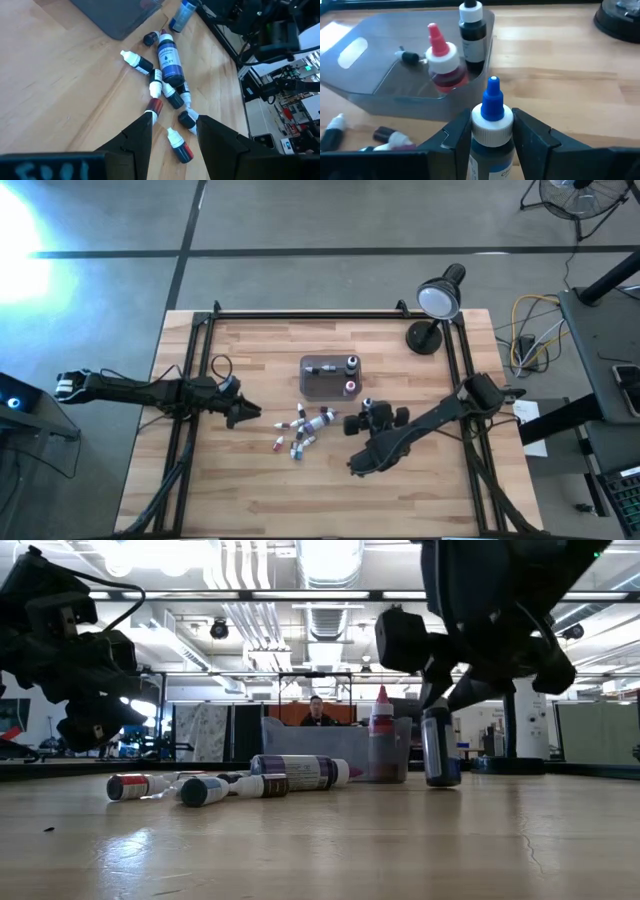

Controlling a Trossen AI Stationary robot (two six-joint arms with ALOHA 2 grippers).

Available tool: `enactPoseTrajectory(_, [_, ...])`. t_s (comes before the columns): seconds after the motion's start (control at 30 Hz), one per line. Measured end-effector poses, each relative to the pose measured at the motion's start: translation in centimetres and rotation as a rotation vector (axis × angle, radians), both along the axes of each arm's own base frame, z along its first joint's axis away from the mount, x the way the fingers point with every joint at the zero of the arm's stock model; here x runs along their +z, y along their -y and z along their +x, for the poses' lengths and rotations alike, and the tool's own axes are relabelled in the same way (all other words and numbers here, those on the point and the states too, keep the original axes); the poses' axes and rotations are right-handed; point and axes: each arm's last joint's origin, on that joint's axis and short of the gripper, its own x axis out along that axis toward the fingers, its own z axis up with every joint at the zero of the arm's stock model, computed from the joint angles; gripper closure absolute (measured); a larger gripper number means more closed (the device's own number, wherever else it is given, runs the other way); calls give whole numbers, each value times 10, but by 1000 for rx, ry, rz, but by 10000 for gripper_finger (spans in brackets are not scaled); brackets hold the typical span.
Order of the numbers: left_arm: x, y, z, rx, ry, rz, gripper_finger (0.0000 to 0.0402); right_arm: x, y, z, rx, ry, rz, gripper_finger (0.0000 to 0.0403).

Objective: Pick & Place food coloring
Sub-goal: Put the large blue food coloring bottle into the bin

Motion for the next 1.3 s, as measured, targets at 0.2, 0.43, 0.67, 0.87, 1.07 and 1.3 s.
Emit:
enactPoseTrajectory(0.2, [0, 0, 0, 0, 0, -1, 271, -3, -3, -4, 22, -4, -25, 264])
enactPoseTrajectory(0.43, [0, 0, 0, 0, 0, -1, 271, -3, -11, -7, 46, -5, -13, 240])
enactPoseTrajectory(0.67, [0, 0, 0, 0, 0, -2, 271, -1, -25, -11, 65, -27, 57, 210])
enactPoseTrajectory(0.87, [0, 0, 0, -3, 1, -4, 271, 13, -31, -8, 95, -64, 49, 182])
enactPoseTrajectory(1.07, [0, 0, 0, 2, 0, -15, 271, 47, -28, -9, 2, -82, 242, 144])
enactPoseTrajectory(1.3, [1, 0, 0, 10, 1, -32, 271, 119, 16, -25, -65, -28, 666, 136])
